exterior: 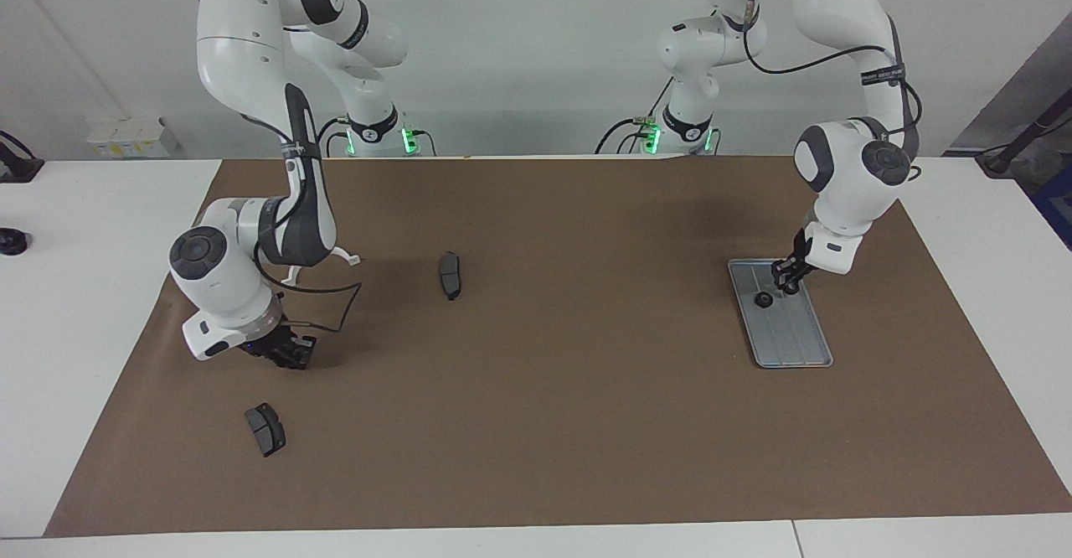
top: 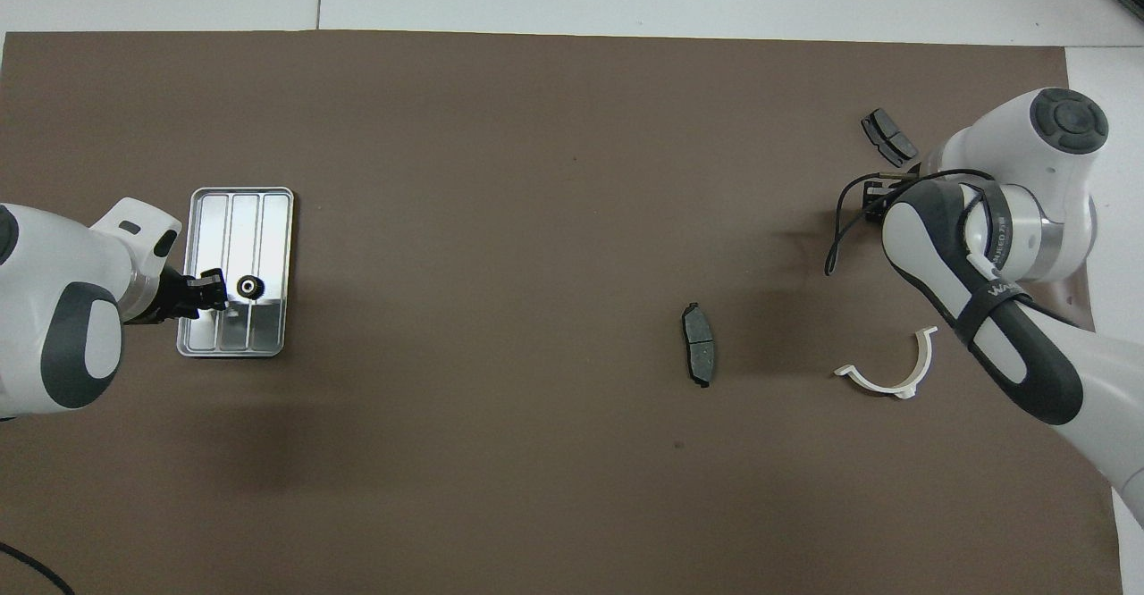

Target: Pick bearing gear from pile to tray

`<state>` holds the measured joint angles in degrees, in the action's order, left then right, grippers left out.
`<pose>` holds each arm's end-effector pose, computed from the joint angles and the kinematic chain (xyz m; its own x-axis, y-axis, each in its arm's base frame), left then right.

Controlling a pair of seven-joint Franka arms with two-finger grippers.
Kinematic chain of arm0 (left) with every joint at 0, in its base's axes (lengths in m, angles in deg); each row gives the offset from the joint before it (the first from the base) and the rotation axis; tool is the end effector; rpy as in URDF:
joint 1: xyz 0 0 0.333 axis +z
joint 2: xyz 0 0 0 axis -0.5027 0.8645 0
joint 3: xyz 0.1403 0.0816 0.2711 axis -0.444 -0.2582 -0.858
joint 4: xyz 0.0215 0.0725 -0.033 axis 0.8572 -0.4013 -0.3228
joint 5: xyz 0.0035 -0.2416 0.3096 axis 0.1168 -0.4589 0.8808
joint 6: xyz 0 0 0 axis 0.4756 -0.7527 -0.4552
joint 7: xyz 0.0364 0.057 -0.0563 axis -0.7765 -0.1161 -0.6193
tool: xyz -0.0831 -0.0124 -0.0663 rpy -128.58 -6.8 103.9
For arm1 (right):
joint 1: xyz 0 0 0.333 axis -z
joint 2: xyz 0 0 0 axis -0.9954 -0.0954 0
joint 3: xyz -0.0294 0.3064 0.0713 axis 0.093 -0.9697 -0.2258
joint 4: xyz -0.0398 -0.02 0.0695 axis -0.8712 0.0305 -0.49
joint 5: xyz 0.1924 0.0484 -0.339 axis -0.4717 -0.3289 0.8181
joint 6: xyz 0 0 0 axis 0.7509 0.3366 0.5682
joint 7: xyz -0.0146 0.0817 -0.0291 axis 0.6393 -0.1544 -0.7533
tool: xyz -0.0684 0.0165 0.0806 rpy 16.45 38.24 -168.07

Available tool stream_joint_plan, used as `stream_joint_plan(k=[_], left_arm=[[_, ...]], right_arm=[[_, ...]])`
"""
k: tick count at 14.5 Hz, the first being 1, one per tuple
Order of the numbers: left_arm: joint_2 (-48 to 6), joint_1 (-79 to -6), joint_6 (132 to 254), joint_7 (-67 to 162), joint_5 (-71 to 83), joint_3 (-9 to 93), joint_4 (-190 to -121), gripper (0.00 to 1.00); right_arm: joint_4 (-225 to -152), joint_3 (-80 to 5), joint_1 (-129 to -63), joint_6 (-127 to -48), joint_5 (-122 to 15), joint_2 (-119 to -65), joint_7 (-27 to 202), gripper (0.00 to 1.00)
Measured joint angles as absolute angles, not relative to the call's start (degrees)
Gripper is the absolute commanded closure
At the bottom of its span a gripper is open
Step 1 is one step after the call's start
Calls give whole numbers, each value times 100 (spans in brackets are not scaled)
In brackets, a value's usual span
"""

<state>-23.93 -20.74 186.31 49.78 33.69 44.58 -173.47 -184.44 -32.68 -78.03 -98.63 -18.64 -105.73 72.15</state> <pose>0.5367 0.0368 0.3194 0.9631 0.2674 -0.0292 0.2666 -0.9634 -0.0289 0.6629 -0.0513 0.2898 0.9872 -0.1592 0.0065 -0.1593 -0.9866 0.0346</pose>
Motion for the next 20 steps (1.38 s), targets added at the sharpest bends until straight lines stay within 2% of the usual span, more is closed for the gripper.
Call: stream_joint_plan(k=[5,8,12,16,20], left_arm=[[-2471,-2089,18610,5104,3368,4485,-17213,0],[-2569,-2121,18058,5113,3368,4564,-16678,0],[-2629,-2514,16929,5084,3365,4581,-15637,0],[-2634,-2829,16508,4614,3346,4589,-15067,0],[-2618,-3043,16034,4288,3290,4592,-14453,0]], right_arm=[[-18443,-3292,-7818,-9864,-1864,-10564,7209,99],[-18363,-3365,-7975,-9871,-1864,-10546,7209,100],[-17904,-3429,-8647,-9856,-1867,-10437,7201,100],[-17456,-3732,-9314,-9881,-2067,-10379,6840,100],[-17422,-3880,-10190,-10767,-2449,-10419,6441,100]])
